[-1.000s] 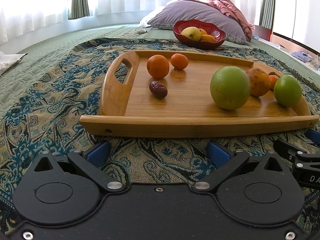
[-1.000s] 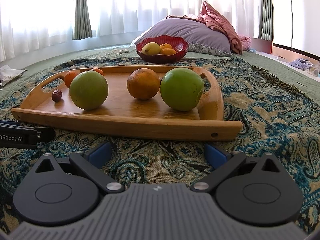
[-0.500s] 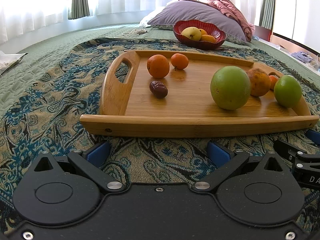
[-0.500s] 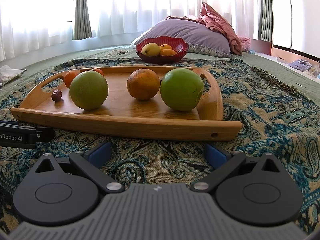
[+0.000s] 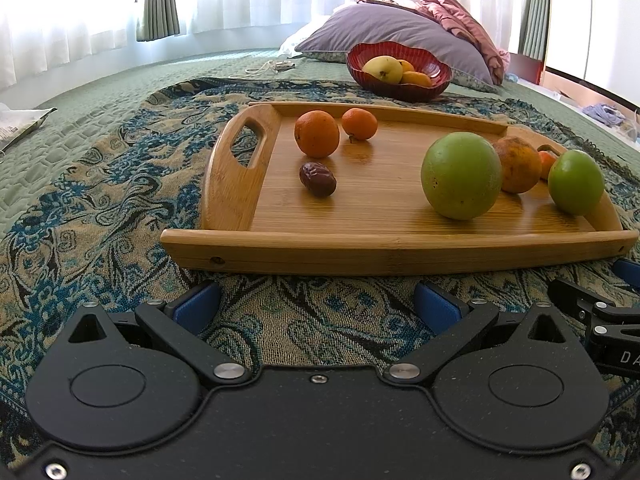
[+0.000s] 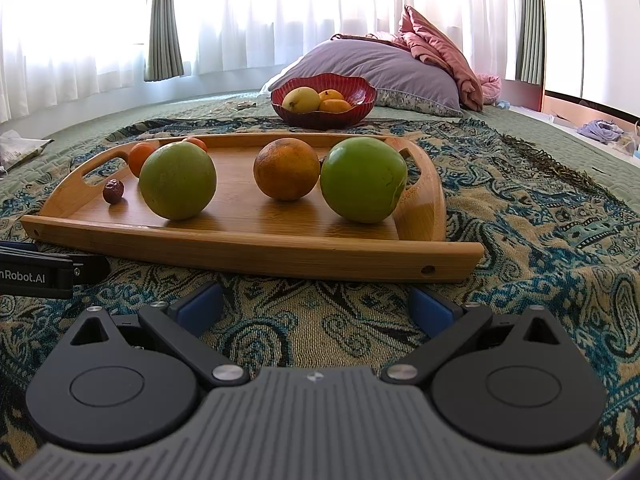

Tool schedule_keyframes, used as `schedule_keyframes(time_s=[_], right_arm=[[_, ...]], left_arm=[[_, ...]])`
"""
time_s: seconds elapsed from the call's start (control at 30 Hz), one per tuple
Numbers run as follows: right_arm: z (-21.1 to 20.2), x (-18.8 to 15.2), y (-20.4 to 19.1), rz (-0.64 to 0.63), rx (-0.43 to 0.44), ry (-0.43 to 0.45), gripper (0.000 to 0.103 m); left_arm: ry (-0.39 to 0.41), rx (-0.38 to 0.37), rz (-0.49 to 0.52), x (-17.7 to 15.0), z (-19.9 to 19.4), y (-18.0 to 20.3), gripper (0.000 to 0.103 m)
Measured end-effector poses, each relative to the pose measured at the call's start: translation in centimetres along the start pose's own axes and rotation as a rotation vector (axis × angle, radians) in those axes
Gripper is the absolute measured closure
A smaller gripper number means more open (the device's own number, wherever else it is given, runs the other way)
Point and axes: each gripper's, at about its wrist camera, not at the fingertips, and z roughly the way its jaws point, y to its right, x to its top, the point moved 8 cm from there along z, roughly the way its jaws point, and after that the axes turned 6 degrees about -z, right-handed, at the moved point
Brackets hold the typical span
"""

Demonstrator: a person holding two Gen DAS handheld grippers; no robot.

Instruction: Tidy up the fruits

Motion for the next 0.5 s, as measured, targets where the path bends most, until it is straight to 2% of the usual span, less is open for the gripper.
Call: schedule_keyframes(time_s=[0.5], right_arm=[[0.0, -0.04, -0.01, 0.0, 0.0, 0.001, 0.0]], left_arm=[[0.002, 0.0, 0.001, 0.03, -0.03, 0.01, 0.0]])
